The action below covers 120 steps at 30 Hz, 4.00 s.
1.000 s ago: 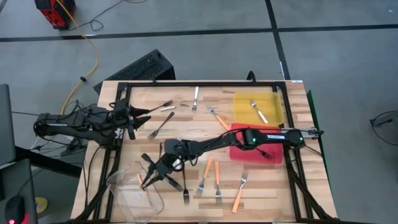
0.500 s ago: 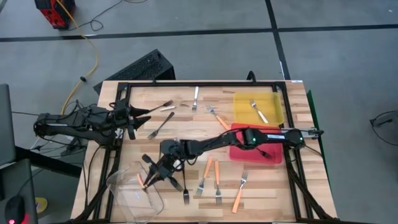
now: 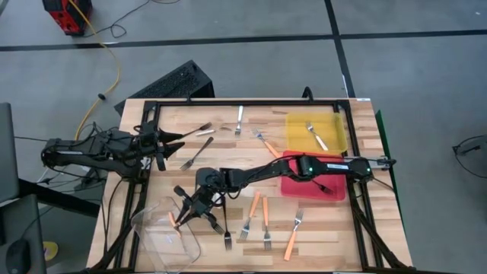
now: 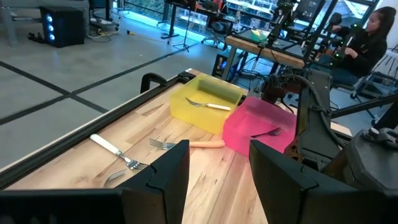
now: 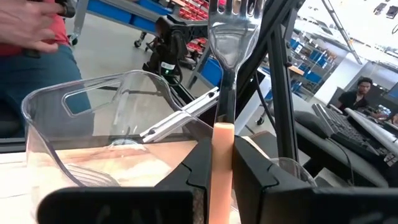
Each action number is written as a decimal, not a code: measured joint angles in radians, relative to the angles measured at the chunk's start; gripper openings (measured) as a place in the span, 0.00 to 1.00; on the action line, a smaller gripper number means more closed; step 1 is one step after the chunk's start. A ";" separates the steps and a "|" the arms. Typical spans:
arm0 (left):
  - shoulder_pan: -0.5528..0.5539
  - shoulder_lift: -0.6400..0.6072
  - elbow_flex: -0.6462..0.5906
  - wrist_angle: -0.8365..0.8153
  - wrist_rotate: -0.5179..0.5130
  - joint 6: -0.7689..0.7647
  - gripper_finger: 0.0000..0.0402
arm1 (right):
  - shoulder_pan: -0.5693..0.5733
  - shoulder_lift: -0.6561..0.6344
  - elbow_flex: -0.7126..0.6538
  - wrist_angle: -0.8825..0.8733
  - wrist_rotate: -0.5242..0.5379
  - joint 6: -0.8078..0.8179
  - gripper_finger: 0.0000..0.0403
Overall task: Sort silverware by color (type)
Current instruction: Put the orange fork into the transparent bin
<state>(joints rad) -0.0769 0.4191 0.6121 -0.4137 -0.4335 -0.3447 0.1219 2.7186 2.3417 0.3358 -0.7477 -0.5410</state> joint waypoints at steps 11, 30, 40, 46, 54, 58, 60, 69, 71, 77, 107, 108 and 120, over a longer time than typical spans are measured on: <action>0.000 0.000 0.000 0.000 -0.005 0.000 0.38 | 0.008 0.000 0.000 -0.022 -0.011 -0.036 0.16; 0.000 0.000 0.000 0.000 -0.019 0.000 0.38 | 0.009 -0.001 0.000 -0.119 -0.007 -0.097 0.22; 0.000 0.000 0.000 0.000 -0.019 0.000 0.38 | 0.008 -0.001 0.000 -0.119 0.021 -0.096 0.23; 0.000 0.000 0.000 0.000 -0.019 0.000 0.38 | 0.007 -0.001 0.000 -0.127 0.024 -0.096 0.24; 0.000 0.000 0.000 0.000 -0.019 0.000 0.38 | 0.007 -0.001 0.000 -0.126 0.056 -0.081 0.38; 0.000 0.000 0.000 0.000 -0.019 0.000 0.38 | 0.007 -0.001 0.000 -0.126 0.069 -0.080 0.42; 0.000 0.000 0.000 0.000 -0.019 0.000 0.38 | 0.007 -0.001 0.000 -0.126 0.069 -0.079 0.42; 0.000 0.000 0.000 -0.045 -0.019 -0.004 0.38 | 0.000 -0.069 -0.002 -0.153 0.069 -0.004 0.42; 0.000 0.000 0.000 -0.050 -0.019 -0.012 0.38 | -0.009 -0.120 -0.002 -0.218 0.074 0.002 0.42; 0.000 -0.001 0.000 -0.047 0.003 -0.016 0.38 | -0.033 -0.346 -0.002 -0.651 0.179 0.044 0.42; 0.000 -0.001 0.000 -0.076 0.002 -0.016 0.38 | 0.202 -0.849 -0.078 -1.861 0.555 0.616 0.37; 0.000 -0.001 0.000 -0.079 0.002 -0.016 0.38 | 0.234 -0.848 -0.099 -1.872 0.577 0.650 0.36; 0.000 -0.001 0.000 -0.079 -0.002 0.003 0.38 | 0.566 -0.847 -0.446 -1.723 0.763 0.875 0.34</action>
<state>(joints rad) -0.0772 0.4183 0.6121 -0.4923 -0.4359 -0.3412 0.6875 1.8713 1.8956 -1.3877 0.0158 0.3344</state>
